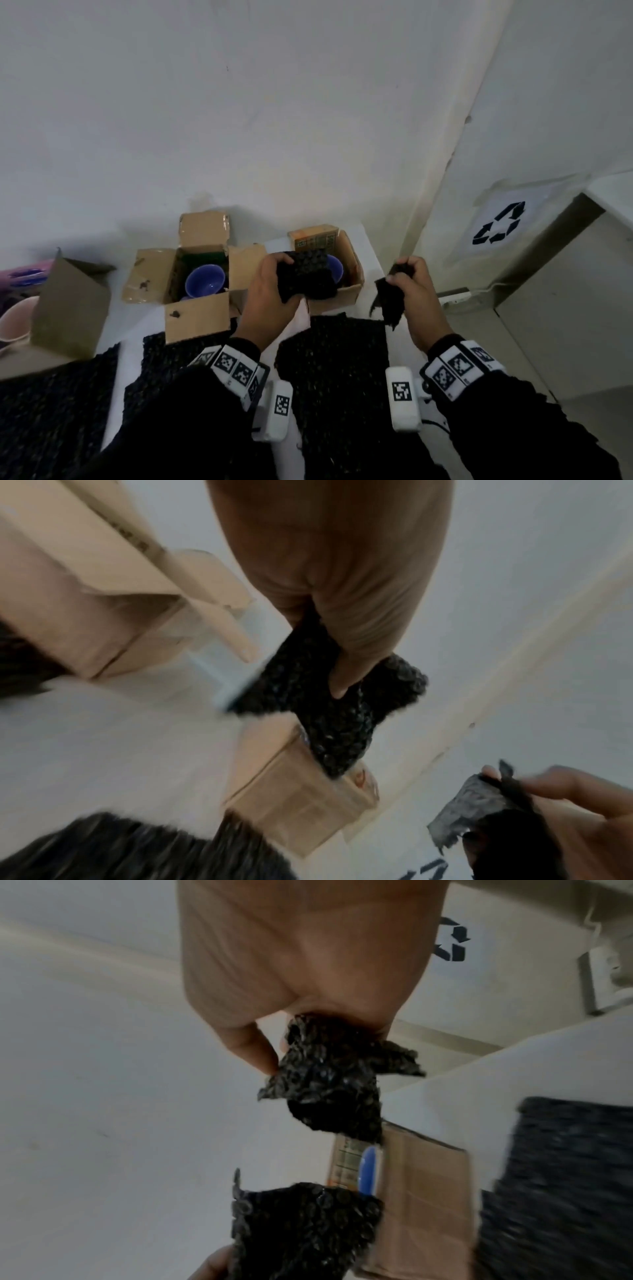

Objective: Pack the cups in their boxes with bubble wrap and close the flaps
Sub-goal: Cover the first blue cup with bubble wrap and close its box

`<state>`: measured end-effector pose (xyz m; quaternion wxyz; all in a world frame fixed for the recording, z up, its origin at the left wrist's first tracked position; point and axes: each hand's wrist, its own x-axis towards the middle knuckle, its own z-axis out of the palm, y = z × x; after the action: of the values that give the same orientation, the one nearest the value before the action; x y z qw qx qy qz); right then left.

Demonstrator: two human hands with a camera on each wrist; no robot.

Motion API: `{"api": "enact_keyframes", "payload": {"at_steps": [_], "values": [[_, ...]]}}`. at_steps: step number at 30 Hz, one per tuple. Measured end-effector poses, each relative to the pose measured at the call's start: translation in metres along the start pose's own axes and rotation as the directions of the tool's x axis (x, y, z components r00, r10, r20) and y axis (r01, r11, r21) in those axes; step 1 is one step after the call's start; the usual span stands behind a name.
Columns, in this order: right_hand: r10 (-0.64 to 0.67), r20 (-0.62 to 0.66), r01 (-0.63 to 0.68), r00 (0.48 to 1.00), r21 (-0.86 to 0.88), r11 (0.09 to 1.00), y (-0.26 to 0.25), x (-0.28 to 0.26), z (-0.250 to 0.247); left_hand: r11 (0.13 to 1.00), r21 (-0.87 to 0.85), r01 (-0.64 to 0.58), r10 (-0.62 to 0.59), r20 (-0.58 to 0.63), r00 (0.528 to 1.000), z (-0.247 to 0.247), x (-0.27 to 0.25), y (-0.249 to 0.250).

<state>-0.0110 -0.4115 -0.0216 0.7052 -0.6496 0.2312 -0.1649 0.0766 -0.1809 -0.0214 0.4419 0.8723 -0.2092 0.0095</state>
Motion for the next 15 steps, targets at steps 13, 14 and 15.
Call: {"api": "enact_keyframes", "payload": {"at_steps": [13,14,15], "values": [[-0.436,0.207,0.47,0.876,-0.569,0.675,0.004,0.116,0.07,0.875,0.466,-0.128,0.142,0.006,0.99,0.01,0.098,-0.018],[-0.443,0.236,0.49,0.865,-0.59,0.642,0.009,0.12,0.074,0.886,0.442,-0.139,0.138,0.036,0.99,0.014,0.1,-0.021],[-0.461,0.264,0.515,0.848,-0.616,0.596,0.014,0.123,0.076,0.888,0.43,-0.165,0.152,0.065,0.986,0.018,0.103,-0.025]]}}
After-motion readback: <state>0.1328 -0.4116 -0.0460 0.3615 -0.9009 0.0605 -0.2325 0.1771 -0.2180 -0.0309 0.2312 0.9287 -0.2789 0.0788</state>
